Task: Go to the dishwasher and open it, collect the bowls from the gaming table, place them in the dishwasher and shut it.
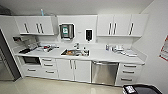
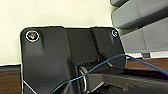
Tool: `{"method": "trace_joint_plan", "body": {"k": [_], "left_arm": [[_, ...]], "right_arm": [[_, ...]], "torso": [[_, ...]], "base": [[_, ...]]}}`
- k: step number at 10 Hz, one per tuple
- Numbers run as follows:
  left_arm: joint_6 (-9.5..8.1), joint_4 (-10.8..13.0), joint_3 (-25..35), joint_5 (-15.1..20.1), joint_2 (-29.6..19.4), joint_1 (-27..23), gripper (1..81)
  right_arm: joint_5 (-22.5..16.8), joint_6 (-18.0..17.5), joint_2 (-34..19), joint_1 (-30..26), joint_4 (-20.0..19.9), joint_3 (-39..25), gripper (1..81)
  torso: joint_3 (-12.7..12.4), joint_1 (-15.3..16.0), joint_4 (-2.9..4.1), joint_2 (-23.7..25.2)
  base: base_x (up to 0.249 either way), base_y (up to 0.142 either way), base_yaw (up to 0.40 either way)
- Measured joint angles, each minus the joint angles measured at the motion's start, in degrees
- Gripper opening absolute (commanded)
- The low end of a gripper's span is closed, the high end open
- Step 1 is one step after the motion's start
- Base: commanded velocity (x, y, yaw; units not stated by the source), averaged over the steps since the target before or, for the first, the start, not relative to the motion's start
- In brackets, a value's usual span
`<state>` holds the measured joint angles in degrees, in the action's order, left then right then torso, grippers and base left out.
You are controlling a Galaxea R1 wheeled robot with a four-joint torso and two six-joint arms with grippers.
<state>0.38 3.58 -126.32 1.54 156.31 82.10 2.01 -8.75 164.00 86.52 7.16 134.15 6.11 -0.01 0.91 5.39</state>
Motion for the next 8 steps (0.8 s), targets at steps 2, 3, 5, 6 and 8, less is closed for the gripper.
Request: {"method": "trace_joint_plan", "body": {"k": [2, 3, 5, 6, 8], "left_arm": [[0.0, 0.0, -0.04, 0.04, 0.04, 0.11, 81.1], [0.02, 0.0, -0.04, 0.04, 0.04, 0.11, 81.1], [0.0, 0.0, -0.06, 0.04, 0.04, 0.12, 81.1], [0.02, 0.0, -0.09, 0.04, 0.06, 0.11, 81.1], [0.0, 0.0, -0.09, 0.04, 0.06, 0.11, 81.1]], "right_arm": [[0.07, 0.0, -0.02, -0.02, 0.0, 0.0, 81.1], [0.05, 0.0, -0.16, 0.0, 0.0, 0.0, 81.1], [0.07, 0.0, -0.13, 0.0, 0.0, 0.0, 81.1], [0.07, 0.0, -0.16, 0.0, 0.0, 0.0, 81.1], [0.05, 0.0, -0.16, 0.0, 0.0, 0.0, 81.1]], "torso": [[0.0, 0.0, 0.0, 0.0], [0.0, 0.0, 0.0, 0.0], [0.0, 0.0, 0.0, 0.0], [0.0, 0.0, 0.0, 0.0], [0.0, 0.0, 0.0, 0.0]], "base": [[0.132, 0.0, 0.0], [0.132, 0.0, 0.0], [0.132, 0.0, 0.0], [0.132, 0.0, 0.0], [0.132, 0.0, 0.0]]}}
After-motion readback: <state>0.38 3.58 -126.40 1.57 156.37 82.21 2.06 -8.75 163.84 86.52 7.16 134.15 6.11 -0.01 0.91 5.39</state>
